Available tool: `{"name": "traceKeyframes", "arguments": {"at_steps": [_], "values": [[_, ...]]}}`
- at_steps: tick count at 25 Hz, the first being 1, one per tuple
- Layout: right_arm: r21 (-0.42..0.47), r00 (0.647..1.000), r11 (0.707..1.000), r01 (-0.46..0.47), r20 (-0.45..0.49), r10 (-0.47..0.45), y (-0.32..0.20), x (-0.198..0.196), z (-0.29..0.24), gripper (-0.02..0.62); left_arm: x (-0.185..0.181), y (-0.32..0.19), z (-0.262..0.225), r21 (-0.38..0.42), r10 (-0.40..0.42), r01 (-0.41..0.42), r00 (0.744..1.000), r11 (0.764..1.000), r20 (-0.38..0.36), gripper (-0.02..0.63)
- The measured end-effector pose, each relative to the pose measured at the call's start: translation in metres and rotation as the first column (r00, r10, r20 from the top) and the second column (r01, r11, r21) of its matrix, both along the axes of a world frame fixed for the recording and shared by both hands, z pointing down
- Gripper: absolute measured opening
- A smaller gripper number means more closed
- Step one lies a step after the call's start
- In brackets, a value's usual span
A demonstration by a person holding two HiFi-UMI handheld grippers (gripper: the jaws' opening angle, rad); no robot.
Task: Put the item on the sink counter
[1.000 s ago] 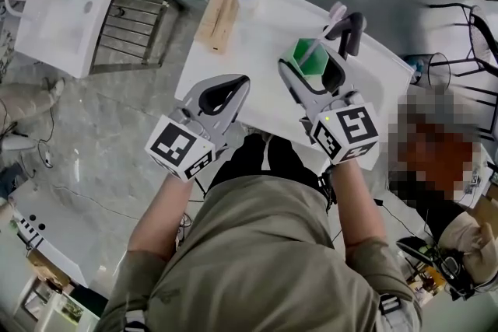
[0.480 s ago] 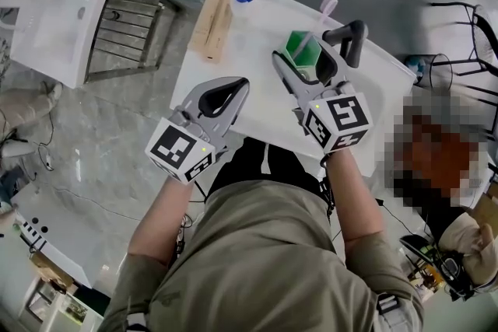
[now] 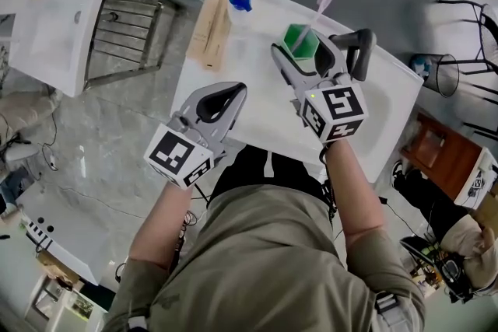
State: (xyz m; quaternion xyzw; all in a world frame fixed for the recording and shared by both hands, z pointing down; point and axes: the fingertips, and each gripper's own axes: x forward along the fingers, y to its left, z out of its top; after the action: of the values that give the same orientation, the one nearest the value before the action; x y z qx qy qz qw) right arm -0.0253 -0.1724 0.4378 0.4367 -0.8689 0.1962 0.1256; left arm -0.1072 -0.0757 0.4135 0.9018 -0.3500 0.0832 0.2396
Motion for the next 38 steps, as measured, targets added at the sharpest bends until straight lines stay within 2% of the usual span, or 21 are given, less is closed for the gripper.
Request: {"name": "traceKeyframes", "arguments": {"at_steps": [8,28,38], "values": [[-0.013,1.0,1.0,-0.013,-0.022,0.013,-0.023,0.0,0.026,0.325,0.001,-0.012,0.012,-0.02,0.008,-0.008,1.0,1.0,0.001,0.006],[-0.005,0.998,1.0,-0.024,-0.05,0.024,-0.055,-0.011,0.051,0.325,-0.001,-0.03,0.033,-0.057,0.001,0.0,1.0,0.998,0.005,0.006],[0.02,0.994,1.0,-0.019,-0.109,0.021,-0.06,-0.01,0.069,0.324,-0.001,-0.031,0.042,-0.066,-0.004,0.004,1.0,0.998,0.009,0.006]]}}
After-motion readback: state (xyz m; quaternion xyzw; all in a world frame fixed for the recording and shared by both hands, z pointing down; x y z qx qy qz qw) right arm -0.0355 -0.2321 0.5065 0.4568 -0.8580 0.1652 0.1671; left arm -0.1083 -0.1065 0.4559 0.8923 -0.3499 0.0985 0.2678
